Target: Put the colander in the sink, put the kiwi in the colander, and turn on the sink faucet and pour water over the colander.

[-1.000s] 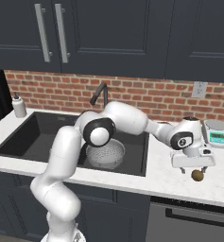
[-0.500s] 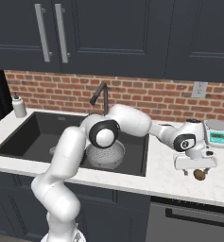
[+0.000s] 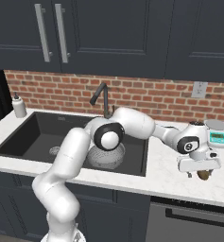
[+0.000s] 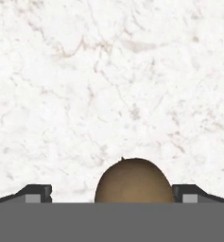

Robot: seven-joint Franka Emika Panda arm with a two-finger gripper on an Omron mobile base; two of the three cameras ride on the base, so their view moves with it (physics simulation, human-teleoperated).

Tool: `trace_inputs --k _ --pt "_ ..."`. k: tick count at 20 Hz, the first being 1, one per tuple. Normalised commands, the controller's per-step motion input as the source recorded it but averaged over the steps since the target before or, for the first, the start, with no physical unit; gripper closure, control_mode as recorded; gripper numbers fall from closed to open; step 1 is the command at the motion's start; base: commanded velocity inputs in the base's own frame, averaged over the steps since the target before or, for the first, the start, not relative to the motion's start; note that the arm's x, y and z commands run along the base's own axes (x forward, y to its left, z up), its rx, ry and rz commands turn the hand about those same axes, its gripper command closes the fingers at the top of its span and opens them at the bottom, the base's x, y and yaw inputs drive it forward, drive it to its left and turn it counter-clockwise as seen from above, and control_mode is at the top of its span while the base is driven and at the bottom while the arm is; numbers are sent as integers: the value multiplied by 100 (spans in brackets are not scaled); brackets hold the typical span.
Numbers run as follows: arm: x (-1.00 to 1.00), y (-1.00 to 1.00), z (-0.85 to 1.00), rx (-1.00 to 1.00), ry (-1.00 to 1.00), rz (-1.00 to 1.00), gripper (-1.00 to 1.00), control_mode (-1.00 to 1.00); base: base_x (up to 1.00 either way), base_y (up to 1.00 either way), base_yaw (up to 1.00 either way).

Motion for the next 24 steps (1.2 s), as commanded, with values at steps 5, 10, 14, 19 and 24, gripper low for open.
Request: trace_inputs --k 5,10,14,19,24 --pt "0 -15 -18 1 1 4 -100 -100 0 0 0" --pt "5 -9 -11 2 0 4 100 -100 0 0 0" --pt "3 -3 -11 3 0 5 100 -100 0 0 0" --pt "0 -5 -25 4 4 5 100 -100 0 0 0" --pt "-17 8 -8 8 0 2 100 -100 0 0 0"
